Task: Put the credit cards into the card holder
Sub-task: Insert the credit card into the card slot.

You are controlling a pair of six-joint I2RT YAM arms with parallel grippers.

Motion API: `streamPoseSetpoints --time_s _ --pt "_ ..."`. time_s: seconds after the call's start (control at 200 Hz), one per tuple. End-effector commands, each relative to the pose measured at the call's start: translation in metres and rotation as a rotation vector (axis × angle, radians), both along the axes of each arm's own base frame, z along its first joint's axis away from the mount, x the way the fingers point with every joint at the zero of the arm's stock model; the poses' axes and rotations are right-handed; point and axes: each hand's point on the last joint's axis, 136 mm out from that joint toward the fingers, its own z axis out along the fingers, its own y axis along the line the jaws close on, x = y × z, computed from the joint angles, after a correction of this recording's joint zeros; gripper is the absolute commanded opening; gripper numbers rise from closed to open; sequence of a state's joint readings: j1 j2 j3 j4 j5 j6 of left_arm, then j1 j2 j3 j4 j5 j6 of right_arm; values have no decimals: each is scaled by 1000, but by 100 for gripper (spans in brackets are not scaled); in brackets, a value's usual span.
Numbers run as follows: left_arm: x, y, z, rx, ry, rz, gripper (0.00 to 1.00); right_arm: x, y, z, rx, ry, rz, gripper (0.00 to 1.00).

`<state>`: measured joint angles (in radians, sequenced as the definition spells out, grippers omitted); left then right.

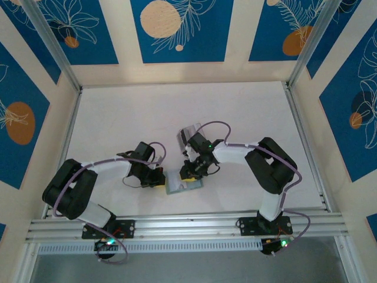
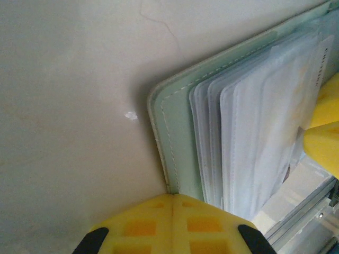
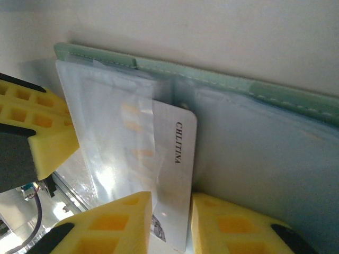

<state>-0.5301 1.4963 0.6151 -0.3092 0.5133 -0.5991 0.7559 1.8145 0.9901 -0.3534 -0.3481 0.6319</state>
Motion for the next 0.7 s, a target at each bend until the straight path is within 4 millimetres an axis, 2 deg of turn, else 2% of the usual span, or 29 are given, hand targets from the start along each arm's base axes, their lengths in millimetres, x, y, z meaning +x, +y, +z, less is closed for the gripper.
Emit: streamPoseSetpoints --time_s 0.0,0.2,0.36,0.495,0.63,0.695 --pt "-4 3 -17 30 15 -16 3 -6 18 13 59 12 43 24" --pt "-5 -5 -20 25 17 -24 3 -8 34 28 81 -23 67 20" --pt "-4 -8 -21 20 15 -24 3 -12 42 21 59 -8 84 25" --pt "-4 -9 -19 17 11 -20 3 -9 27 18 -20 -48 68 36" --pt "-2 -11 -19 18 5 -26 3 -3 2 30 -142 -116 56 46" --pt "-2 -13 -20 19 5 -33 3 -5 -9 38 -185 -136 54 48"
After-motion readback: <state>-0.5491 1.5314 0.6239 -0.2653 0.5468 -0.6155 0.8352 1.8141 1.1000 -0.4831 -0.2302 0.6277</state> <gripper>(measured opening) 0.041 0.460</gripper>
